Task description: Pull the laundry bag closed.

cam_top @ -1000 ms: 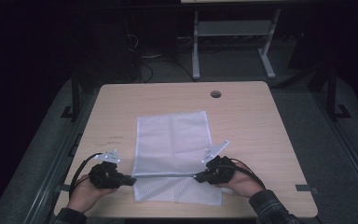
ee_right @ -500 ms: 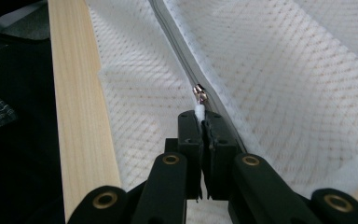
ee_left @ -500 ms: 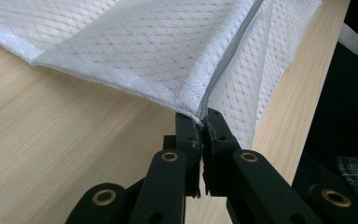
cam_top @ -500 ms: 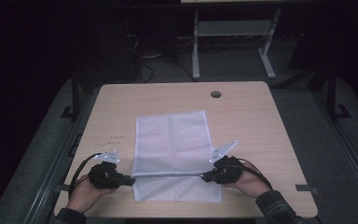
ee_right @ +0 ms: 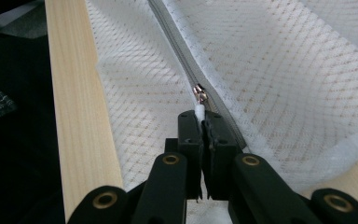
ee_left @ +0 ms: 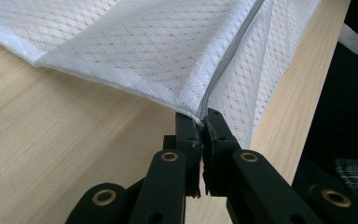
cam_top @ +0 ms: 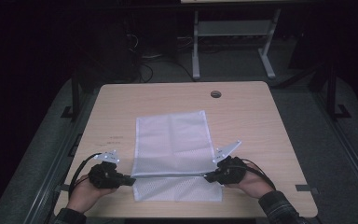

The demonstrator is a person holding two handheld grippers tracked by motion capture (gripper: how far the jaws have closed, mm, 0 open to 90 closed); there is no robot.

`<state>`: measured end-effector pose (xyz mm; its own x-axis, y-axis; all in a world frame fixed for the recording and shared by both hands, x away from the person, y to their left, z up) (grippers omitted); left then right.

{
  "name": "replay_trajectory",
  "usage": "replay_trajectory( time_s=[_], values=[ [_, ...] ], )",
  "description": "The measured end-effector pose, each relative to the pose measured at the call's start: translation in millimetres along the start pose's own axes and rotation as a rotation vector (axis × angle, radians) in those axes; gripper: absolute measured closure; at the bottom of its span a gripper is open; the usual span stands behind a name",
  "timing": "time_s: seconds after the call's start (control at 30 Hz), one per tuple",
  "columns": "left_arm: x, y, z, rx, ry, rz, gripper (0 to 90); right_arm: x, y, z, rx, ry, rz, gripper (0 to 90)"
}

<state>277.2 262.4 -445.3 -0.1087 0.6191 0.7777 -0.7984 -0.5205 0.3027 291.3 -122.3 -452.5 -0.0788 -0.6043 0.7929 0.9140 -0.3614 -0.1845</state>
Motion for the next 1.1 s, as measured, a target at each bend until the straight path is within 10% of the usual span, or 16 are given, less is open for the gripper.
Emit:
replay_trajectory(
  time_s=[1.1],
  values=[
    [0.1,-5.4,1.6,0.018,-0.004,0.043,86.3,12.7,7.0,-18.5,-0.041,-0.011,-0.022,86.2]
  ],
)
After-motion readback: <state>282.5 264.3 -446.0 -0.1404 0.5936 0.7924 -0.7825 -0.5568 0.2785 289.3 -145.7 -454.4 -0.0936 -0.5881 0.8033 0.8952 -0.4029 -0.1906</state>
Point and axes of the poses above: each handheld gripper's, and its own axes: x roughly backward along the jaws, z roughly out of its top, y roughly to its right, the point moved 2 cm from there along -x, roughly forward along the jaws, and after that the axes turned 3 degrees about -y, right-handed, at the moved point
